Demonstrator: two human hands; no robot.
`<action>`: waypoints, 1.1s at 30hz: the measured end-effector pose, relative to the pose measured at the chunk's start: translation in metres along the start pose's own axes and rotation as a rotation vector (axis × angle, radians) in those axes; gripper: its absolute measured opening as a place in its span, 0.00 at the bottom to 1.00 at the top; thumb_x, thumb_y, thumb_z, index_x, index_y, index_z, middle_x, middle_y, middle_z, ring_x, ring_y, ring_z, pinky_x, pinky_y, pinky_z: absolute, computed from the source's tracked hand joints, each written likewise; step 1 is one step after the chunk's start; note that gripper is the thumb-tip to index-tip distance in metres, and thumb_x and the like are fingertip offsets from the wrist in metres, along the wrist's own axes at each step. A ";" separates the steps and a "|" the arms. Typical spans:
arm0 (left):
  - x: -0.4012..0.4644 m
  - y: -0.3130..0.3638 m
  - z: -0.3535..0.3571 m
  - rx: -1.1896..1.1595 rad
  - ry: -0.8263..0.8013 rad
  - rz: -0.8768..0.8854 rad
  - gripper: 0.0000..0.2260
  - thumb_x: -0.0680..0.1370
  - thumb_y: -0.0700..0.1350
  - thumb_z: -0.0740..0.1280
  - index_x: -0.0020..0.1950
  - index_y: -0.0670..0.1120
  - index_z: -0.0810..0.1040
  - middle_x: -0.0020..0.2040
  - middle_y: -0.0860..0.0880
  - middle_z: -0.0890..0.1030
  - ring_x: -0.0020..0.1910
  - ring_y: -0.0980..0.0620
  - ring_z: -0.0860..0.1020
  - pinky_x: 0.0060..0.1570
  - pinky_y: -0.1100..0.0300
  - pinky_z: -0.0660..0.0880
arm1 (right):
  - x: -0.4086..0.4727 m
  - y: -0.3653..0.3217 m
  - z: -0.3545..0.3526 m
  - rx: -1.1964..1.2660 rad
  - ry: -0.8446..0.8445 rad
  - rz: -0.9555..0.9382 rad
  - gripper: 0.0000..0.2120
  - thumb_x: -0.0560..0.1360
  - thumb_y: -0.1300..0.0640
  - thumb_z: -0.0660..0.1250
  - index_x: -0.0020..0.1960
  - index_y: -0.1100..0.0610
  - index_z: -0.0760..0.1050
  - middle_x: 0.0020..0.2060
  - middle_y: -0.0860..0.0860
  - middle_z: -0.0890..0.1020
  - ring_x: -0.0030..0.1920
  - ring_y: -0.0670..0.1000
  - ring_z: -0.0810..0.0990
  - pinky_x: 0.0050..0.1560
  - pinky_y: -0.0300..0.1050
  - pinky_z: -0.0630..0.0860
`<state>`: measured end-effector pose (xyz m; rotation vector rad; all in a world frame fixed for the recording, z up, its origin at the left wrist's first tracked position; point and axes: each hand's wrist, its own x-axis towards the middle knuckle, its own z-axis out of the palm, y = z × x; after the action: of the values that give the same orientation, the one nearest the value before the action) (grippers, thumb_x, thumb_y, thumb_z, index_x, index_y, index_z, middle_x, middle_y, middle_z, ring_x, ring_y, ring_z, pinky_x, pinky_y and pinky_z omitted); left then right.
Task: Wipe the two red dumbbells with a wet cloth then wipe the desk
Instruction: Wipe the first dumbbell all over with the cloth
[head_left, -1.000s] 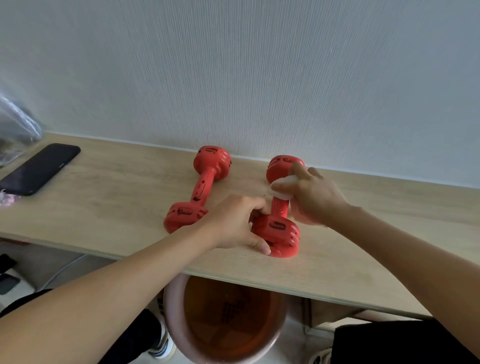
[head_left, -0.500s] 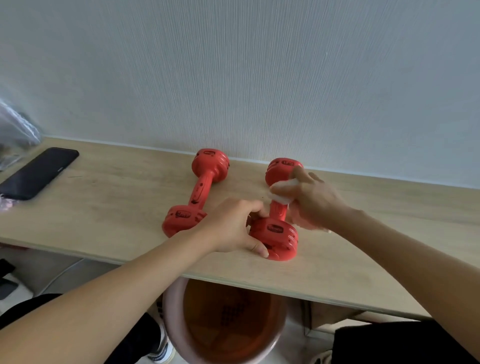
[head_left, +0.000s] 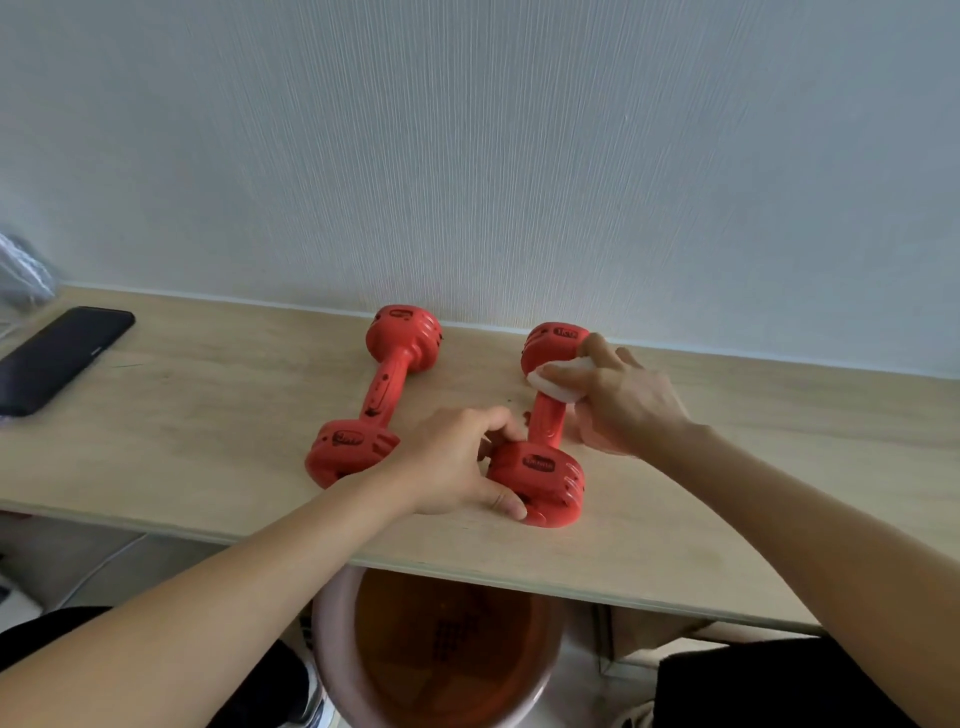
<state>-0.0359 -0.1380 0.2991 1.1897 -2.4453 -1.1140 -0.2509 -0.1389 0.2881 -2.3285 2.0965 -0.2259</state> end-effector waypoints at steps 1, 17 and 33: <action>-0.001 0.002 0.000 0.035 -0.014 0.002 0.24 0.59 0.51 0.80 0.50 0.57 0.73 0.51 0.58 0.78 0.52 0.56 0.77 0.57 0.52 0.74 | -0.001 -0.001 0.001 -0.003 -0.002 -0.006 0.26 0.75 0.58 0.60 0.62 0.29 0.65 0.56 0.47 0.67 0.53 0.55 0.71 0.37 0.46 0.69; 0.010 0.030 0.033 0.316 0.074 0.210 0.32 0.61 0.55 0.77 0.62 0.55 0.71 0.53 0.62 0.69 0.50 0.58 0.73 0.47 0.58 0.72 | -0.015 0.022 -0.016 0.060 -0.068 0.046 0.24 0.74 0.53 0.60 0.63 0.29 0.65 0.55 0.46 0.69 0.55 0.53 0.72 0.44 0.47 0.71; 0.008 0.009 0.040 0.028 0.156 0.120 0.27 0.56 0.54 0.80 0.47 0.55 0.69 0.48 0.53 0.75 0.47 0.54 0.74 0.51 0.52 0.74 | -0.001 0.007 -0.002 0.118 0.008 0.012 0.24 0.72 0.56 0.66 0.62 0.32 0.69 0.52 0.50 0.70 0.53 0.58 0.74 0.46 0.53 0.76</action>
<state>-0.0648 -0.1185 0.2762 1.0775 -2.3863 -0.9204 -0.2582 -0.1387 0.2894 -2.2518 2.0399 -0.3501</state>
